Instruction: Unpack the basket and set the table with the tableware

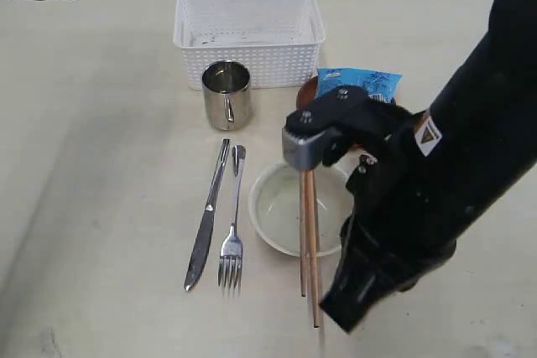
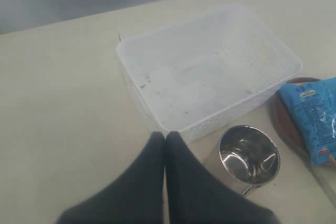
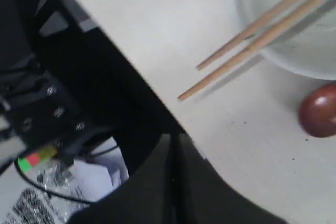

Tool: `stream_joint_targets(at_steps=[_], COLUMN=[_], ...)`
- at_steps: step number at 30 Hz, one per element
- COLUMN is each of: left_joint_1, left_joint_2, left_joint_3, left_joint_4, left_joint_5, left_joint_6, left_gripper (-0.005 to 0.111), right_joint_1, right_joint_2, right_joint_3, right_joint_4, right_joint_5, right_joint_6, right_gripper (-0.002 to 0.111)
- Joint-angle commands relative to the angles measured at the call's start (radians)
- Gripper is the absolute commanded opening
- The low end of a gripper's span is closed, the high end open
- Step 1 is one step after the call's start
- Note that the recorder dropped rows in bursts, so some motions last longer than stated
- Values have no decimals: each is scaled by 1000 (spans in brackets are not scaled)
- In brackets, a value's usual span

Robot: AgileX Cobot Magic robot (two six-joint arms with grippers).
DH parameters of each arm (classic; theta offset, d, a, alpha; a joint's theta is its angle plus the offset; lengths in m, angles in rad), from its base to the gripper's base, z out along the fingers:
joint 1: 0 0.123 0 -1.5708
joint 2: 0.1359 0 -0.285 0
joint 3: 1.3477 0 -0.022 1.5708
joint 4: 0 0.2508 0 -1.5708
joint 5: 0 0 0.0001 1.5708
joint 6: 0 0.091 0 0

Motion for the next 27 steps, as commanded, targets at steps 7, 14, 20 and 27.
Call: stream_joint_targets(at_steps=[7,14,20,27], left_joint_1=[-4,-4,-4,-4], left_joint_2=[-10,-10,-10,-10], left_joint_3=[4,4,4,4], left_joint_4=[7,7,7,7], left_joint_5=[-6,-6,-6,-6], left_joint_6=[14,14,29,29], left_gripper=[0,0,0,0], right_joint_1=[197,251,251,251], right_joint_2=[-4,71,164,225], right_joint_3=[23,59,59,59], right_joint_4=[17,-64,-87,-115], right_joint_5=[38,-64,-110,-185], right_joint_6=[-279,-283,-283,-309], right_gripper=[-1,-1,-1,-1])
